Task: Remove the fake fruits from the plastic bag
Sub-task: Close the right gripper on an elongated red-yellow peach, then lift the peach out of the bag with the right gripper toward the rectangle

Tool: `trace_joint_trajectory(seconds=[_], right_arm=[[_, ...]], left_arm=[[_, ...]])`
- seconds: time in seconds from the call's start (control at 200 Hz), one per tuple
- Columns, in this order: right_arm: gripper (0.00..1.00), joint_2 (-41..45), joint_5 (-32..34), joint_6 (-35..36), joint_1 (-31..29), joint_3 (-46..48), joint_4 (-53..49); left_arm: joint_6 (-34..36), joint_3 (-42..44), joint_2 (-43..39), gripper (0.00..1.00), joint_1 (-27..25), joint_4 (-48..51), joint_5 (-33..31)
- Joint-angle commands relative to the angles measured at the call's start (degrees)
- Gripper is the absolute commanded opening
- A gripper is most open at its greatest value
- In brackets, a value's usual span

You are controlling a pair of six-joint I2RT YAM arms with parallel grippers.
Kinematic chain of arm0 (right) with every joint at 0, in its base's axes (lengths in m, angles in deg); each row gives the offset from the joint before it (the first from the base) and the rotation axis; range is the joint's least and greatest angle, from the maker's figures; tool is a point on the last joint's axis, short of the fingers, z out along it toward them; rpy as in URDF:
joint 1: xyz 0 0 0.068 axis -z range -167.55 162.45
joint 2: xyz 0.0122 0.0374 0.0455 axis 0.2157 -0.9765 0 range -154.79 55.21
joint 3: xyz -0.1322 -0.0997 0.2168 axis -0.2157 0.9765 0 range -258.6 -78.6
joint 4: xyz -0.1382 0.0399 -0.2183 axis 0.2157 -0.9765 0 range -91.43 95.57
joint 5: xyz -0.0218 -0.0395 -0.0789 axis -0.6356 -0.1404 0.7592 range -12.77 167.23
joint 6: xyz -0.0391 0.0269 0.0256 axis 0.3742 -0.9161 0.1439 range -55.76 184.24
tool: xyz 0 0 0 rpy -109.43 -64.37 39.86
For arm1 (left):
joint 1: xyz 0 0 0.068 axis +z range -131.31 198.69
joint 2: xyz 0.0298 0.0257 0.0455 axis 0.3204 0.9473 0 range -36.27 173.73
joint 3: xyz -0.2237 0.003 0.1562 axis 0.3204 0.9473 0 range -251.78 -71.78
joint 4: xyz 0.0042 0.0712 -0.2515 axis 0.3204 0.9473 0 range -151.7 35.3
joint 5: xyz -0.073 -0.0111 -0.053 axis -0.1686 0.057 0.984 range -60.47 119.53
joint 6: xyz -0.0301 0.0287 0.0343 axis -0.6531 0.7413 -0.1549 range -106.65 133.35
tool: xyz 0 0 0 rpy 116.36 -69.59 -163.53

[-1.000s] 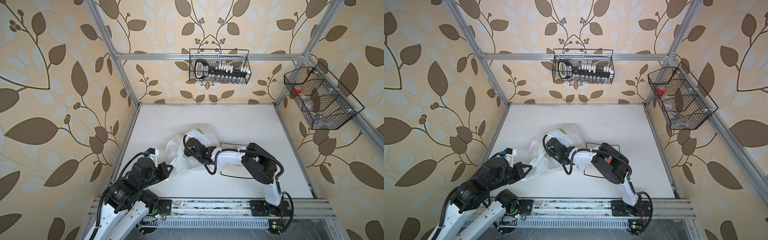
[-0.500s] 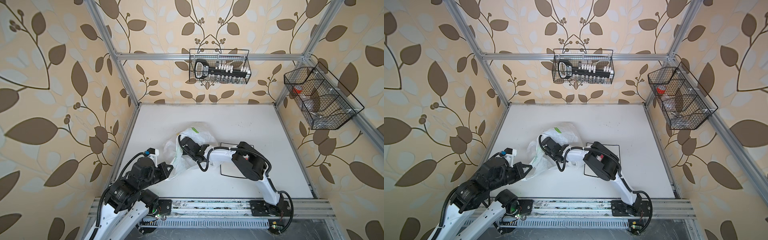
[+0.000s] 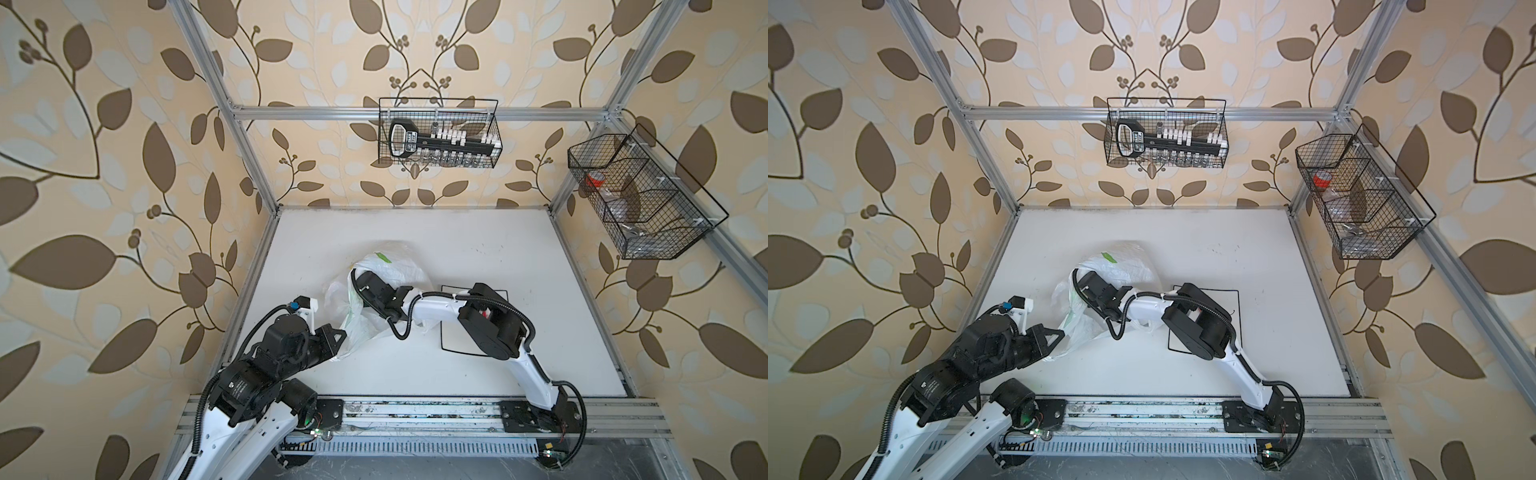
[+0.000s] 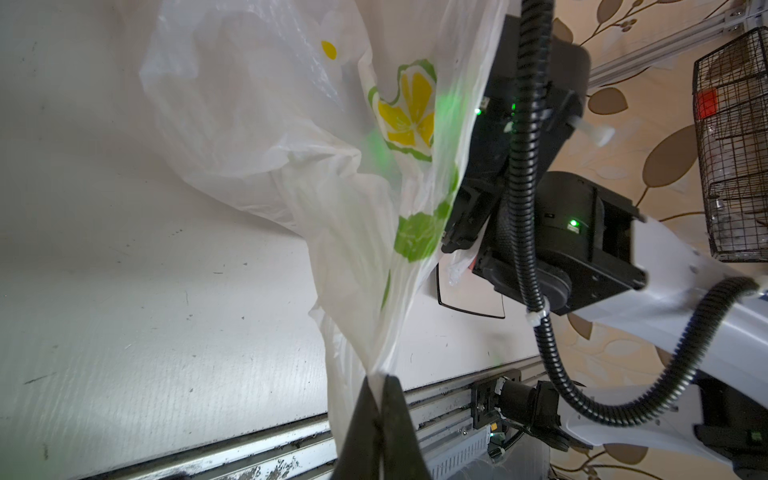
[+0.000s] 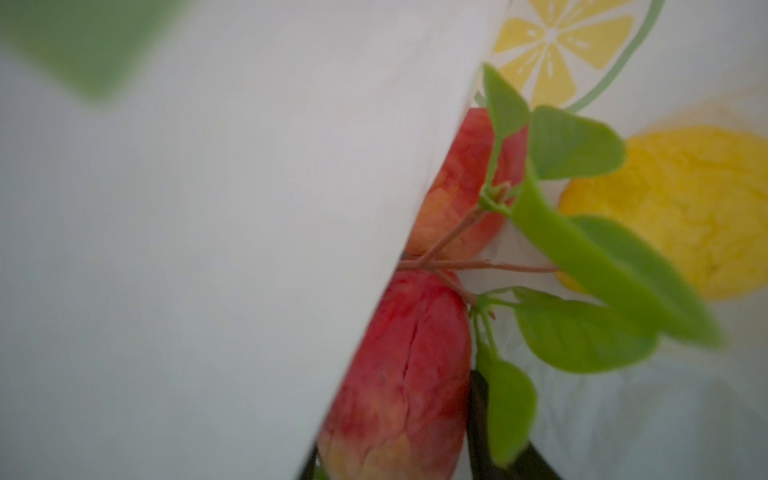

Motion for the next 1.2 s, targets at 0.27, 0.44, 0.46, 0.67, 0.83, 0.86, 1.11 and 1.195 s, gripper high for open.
trace_joint_trajectory(seconds=[0.27,0.44,0.46,0.67,0.83,0.86,1.11,1.195], right_arm=[[0.34,7.66,-0.62,3.95,0.13,7.13,-0.95],[0.34,12.91,-1.51,5.98,0.16,10.99,1.38],[0.34,13.31,-1.92,6.35,0.13,11.52,1.74],[0.33,18.83,-6.02,11.62,0.15,18.44,6.56],[0.33,23.21,-10.84,16.3,0.04,22.88,7.96],[0.33,24.04,-11.63,17.12,0.09,23.66,7.96],[0.33,30.8,-17.51,22.33,-0.11,29.97,8.57],[0.33,32.11,-16.65,23.57,-0.09,30.95,7.14]], left_arm=[[-2.76,1.37,-0.27,0.0,-0.51,-0.52,-3.32],[-3.12,1.9,-0.47,0.0,-0.53,-0.57,-3.96],[-3.12,2.07,-0.48,0.0,-0.55,-0.53,-4.1],[-3.04,2.08,-0.88,0.0,-0.55,-0.07,-4.75],[-3.1,2.05,-1.16,0.0,-0.51,-0.26,-4.79],[-3.12,2.08,-1.12,0.0,-0.55,-0.21,-4.89],[-3.04,1.78,-1.17,0.0,-0.55,-0.61,-5.01],[-2.98,1.89,-1.16,0.0,-0.55,-0.79,-5.22]])
